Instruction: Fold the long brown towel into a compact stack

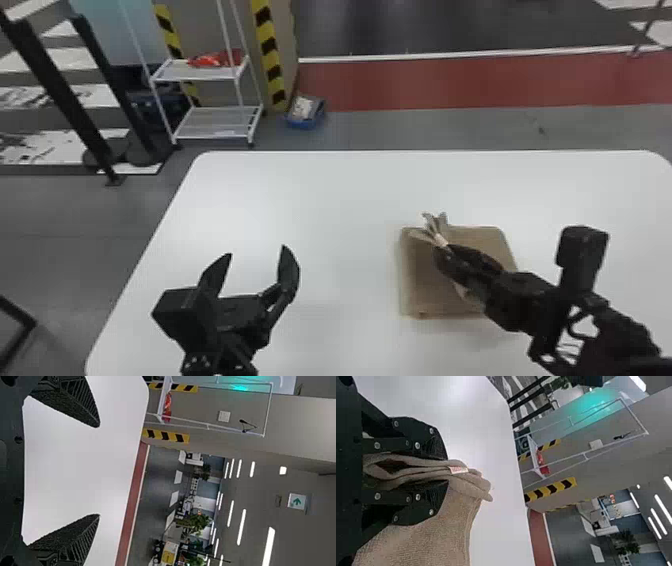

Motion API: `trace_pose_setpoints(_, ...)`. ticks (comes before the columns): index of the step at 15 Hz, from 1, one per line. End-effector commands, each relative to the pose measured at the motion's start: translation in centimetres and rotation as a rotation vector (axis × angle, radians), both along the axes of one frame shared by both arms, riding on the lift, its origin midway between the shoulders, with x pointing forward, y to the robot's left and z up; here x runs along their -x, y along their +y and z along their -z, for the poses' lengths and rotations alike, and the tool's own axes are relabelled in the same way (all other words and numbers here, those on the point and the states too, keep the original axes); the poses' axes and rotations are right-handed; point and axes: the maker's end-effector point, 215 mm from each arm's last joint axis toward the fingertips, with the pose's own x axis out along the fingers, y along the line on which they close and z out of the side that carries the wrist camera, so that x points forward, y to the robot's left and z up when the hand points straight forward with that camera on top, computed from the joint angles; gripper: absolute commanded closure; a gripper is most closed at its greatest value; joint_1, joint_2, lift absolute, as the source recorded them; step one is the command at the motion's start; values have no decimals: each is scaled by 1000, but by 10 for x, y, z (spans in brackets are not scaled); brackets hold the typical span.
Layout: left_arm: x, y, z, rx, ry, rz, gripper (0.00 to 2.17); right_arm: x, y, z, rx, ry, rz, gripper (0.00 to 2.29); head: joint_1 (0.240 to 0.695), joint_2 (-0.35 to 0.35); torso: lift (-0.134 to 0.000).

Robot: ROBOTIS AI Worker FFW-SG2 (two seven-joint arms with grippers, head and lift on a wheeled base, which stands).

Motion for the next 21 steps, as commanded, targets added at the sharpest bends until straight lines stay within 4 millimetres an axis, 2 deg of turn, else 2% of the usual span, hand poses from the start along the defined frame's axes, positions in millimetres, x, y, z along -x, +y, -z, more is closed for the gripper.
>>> trace_pose_setpoints(1, 0, -1, 1, 0, 2, 2, 66, -5, -6, -39, -102, -129, 22, 36, 695, 137, -91)
trace_pose_setpoints(2, -1, -2, 0, 1, -1, 2, 66, -7, -15, -49, -128, -159, 40, 66, 695, 140, -91)
trace_pose_setpoints(3, -1, -2, 1, 1, 0, 4, 66, -8, -20, -50, -129, -164, 48, 66, 695, 136, -91)
trace_pose_setpoints(4, -1, -3, 1, 2, 0, 5, 66, -10, -26, -48, -122, -160, 60, 83, 695, 128, -91)
trace_pose_setpoints(5, -1, -3, 1, 2, 0, 5, 66, -14, -32, -43, -95, -153, 75, 218, 695, 119, -91)
trace_pose_setpoints(6, -1, -4, 2, 3, 3, 10, 66, -18, -37, -31, -47, -137, 88, 572, 695, 110, -91)
trace_pose_setpoints(8, -1, -5, 1, 3, 1, 11, 70, -23, -36, -3, 27, -71, 86, 1619, 695, 89, -91)
trace_pose_setpoints(9, -1, -6, 2, 3, 3, 13, 70, -25, -33, 6, 63, -58, 84, 1899, 695, 85, -91)
trace_pose_setpoints(10, -2, -5, 2, 3, 1, 11, 70, -26, -32, 22, 102, -26, 85, 2017, 695, 84, -91)
trace_pose_setpoints(12, -7, -8, 1, 4, -3, 21, 70, -22, -24, 45, 157, 18, 58, 2017, 695, 84, -91)
trace_pose_setpoints(14, -11, -11, 2, 4, -4, 30, 76, -19, -10, 58, 177, 40, 25, 2017, 695, 94, -91)
trace_pose_setpoints(17, -12, -13, 2, 6, -3, 33, 76, -8, 28, 57, 154, 36, -61, 2017, 695, 108, -91)
trace_pose_setpoints(19, -12, -12, 2, 5, -3, 34, 76, 1, 42, 53, 137, 31, -102, 2017, 695, 140, -91)
trace_pose_setpoints(21, -13, -12, 3, 11, -3, 33, 76, 11, 50, 57, 129, 52, -135, 2017, 695, 161, -91)
